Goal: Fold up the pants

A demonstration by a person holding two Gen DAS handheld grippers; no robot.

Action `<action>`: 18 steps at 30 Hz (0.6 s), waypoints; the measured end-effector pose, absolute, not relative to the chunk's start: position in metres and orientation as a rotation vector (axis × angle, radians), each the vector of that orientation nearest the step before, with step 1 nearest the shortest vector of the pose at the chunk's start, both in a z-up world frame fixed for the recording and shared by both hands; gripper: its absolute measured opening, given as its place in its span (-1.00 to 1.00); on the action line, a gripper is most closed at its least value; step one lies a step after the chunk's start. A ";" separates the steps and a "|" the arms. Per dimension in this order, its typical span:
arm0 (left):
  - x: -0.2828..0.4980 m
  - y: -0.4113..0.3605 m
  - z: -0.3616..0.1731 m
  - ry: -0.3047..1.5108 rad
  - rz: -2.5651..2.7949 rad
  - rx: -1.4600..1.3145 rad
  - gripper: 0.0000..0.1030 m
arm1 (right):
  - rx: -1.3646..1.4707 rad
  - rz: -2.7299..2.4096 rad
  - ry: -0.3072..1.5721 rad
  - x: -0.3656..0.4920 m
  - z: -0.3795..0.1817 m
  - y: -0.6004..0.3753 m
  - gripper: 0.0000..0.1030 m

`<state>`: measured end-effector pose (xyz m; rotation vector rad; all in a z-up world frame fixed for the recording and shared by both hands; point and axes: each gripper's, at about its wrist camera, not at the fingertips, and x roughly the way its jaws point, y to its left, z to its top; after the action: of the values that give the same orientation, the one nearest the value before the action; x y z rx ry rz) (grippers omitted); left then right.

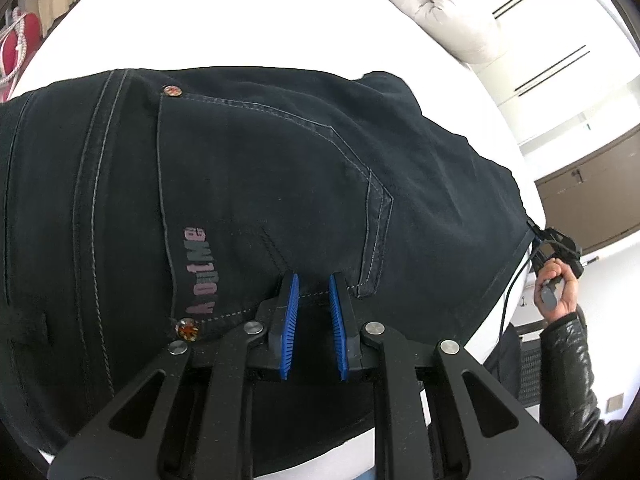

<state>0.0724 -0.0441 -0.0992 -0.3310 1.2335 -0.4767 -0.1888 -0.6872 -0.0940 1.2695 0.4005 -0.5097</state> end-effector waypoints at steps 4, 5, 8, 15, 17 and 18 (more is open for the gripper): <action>0.071 -0.044 -0.101 1.217 -0.484 -0.315 -0.70 | 1.285 -0.498 0.413 -0.190 -0.111 -0.693 -0.99; 0.070 -0.043 -0.102 1.215 -0.484 -0.322 -0.70 | 1.263 -0.487 0.412 -0.192 -0.112 -0.692 -0.99; 0.068 -0.040 -0.103 1.213 -0.485 -0.337 -0.70 | 1.314 -0.470 0.368 -0.205 -0.112 -0.689 -0.87; 0.064 -0.038 -0.103 1.205 -0.482 -0.336 -0.70 | 1.288 -0.478 0.387 -0.208 -0.094 -0.684 -0.44; 0.064 -0.039 -0.102 1.205 -0.480 -0.341 -0.70 | 1.302 -0.506 0.385 -0.210 -0.092 -0.686 -0.45; 0.063 -0.038 -0.103 1.204 -0.481 -0.342 -0.70 | 1.297 -0.519 0.386 -0.211 -0.091 -0.687 -0.50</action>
<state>0.0629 -0.0383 -0.1025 -0.3424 1.2042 -0.4810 -0.2107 -0.6869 -0.0911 1.2969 0.3860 -0.5195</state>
